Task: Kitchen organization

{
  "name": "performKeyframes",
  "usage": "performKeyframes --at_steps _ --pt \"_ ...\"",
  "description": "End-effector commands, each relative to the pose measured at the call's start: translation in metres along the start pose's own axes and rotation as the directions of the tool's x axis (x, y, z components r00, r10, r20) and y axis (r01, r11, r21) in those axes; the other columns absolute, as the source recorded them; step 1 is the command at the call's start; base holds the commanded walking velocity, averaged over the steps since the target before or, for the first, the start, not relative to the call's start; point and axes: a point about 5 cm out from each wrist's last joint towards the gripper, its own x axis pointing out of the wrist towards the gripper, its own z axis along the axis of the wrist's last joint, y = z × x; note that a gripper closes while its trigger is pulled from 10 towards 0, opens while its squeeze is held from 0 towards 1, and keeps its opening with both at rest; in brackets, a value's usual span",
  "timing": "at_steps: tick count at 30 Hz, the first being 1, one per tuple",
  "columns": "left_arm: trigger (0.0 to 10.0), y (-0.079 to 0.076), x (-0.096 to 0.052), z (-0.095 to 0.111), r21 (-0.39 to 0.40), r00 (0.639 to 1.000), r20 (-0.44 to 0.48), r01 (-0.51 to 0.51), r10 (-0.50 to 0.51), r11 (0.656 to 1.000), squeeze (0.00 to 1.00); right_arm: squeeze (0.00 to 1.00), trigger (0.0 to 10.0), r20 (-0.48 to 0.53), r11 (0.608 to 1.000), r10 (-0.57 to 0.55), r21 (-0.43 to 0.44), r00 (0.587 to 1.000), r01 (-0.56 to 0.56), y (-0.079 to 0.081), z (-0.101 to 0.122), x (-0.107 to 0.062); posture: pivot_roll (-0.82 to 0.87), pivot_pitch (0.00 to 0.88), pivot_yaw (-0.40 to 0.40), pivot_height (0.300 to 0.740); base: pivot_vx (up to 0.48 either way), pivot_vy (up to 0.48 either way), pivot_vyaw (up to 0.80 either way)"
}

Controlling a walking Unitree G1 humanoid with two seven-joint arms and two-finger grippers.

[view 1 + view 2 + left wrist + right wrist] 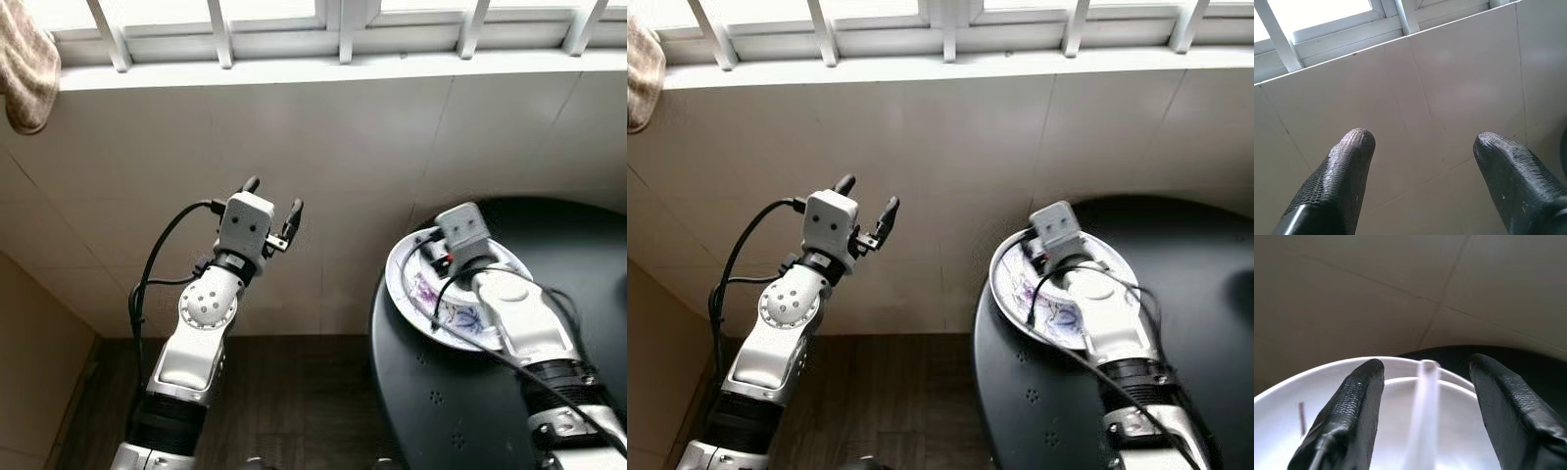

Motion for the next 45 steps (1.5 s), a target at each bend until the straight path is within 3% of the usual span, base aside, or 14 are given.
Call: performKeyframes --at_steps 1,15,21,34,42,44,45 --pt "10.0 0.001 0.001 0.001 0.015 1.0 0.005 0.0 0.0 1.0 0.0 0.0 10.0 -0.03 1.0 0.013 0.024 0.999 -0.012 -0.001 -0.003 0.002 -0.12 0.033 0.038 0.74 0.0 0.0 0.0" --pt "10.0 0.002 0.003 0.0 0.021 1.0 0.003 0.004 -0.004 1.0 0.0 0.0 10.0 -0.09 0.986 0.045 0.166 0.995 -0.03 -0.001 -0.009 0.005 -0.12 0.032 0.04 0.74 0.0 0.0 0.0" --pt "10.0 0.003 0.004 0.0 0.021 1.0 0.004 0.0 0.0 1.0 0.0 0.0 10.0 -0.137 0.989 0.033 0.146 0.99 -0.013 -0.007 -0.016 0.006 -0.12 0.03 0.038 0.74 0.0 0.0 0.0" --pt "10.0 0.003 0.005 0.0 0.027 1.0 0.007 0.002 -0.002 1.0 0.0 0.0 10.0 -0.204 0.98 0.026 0.199 0.979 0.016 -0.016 -0.027 0.006 -0.12 0.03 0.037 0.74 0.0 0.0 0.0" --pt "10.0 0.001 0.006 -0.001 0.031 1.0 0.006 0.007 -0.007 0.999 0.0 0.0 9.9 -0.222 0.944 0.083 0.329 0.972 -0.005 -0.004 -0.035 0.006 -0.12 0.031 0.039 0.74 0.0 0.0 0.0" --pt "10.0 0.001 0.006 -0.002 0.033 1.0 0.003 0.009 -0.009 0.999 0.0 0.0 4.0 -0.225 0.933 0.089 0.361 0.97 -0.002 -0.001 -0.038 0.007 -0.12 0.031 0.04 0.74 0.0 0.0 0.0" --pt "10.0 0.001 0.006 -0.002 0.034 1.0 0.003 0.009 -0.009 0.999 0.0 0.0 4.0 -0.225 0.929 0.091 0.371 0.97 -0.001 0.0 -0.039 0.007 -0.12 0.031 0.04 0.74 0.0 0.0 0.0"
